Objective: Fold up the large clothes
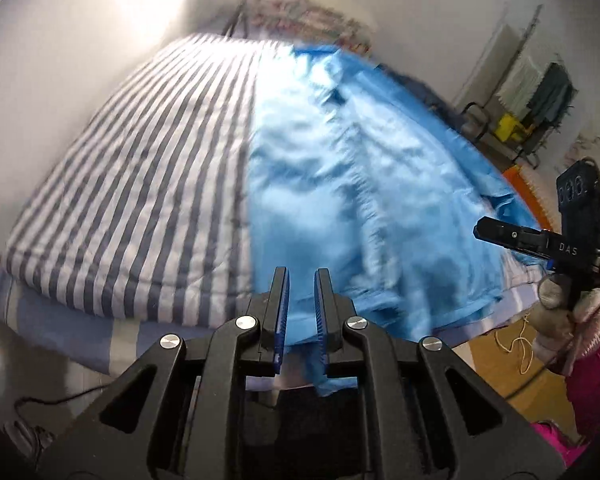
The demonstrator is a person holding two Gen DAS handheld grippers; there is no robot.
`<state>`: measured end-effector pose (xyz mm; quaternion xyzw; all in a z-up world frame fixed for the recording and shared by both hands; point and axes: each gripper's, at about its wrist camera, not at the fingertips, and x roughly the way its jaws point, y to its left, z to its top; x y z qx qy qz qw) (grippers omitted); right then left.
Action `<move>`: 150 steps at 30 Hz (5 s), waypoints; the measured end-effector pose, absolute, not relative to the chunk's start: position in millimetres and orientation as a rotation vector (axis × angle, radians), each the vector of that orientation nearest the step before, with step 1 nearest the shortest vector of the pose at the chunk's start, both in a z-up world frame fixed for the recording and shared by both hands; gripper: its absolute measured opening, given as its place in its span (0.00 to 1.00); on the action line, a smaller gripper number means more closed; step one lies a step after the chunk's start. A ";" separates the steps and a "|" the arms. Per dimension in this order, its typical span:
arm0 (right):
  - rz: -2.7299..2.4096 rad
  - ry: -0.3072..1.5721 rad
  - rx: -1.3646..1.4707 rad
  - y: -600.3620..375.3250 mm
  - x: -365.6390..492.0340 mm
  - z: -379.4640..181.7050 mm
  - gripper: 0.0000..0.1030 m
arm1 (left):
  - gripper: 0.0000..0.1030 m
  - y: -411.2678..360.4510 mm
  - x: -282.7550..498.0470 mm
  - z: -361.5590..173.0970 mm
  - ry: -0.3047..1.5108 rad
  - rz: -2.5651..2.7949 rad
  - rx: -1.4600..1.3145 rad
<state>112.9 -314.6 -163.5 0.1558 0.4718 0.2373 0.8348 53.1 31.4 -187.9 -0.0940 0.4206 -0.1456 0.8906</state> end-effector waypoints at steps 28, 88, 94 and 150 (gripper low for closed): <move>-0.196 0.923 0.368 -619.1 52.7 -168.5 0.57 | 0.22 -122.5 66.5 -169.1 0.909 -0.617 -0.127; 0.476 0.923 0.323 -443.3 58.3 -149.4 0.33 | 0.47 -127.2 116.5 -253.2 1.163 -0.619 -0.437; 0.313 0.982 0.458 -489.5 58.3 -187.7 0.36 | 0.47 -151.1 100.7 -252.7 1.181 -0.652 -0.345; 0.390 1.067 0.588 -494.2 112.6 -211.1 0.30 | 0.00 -166.0 191.2 -264.8 1.135 -0.483 -0.303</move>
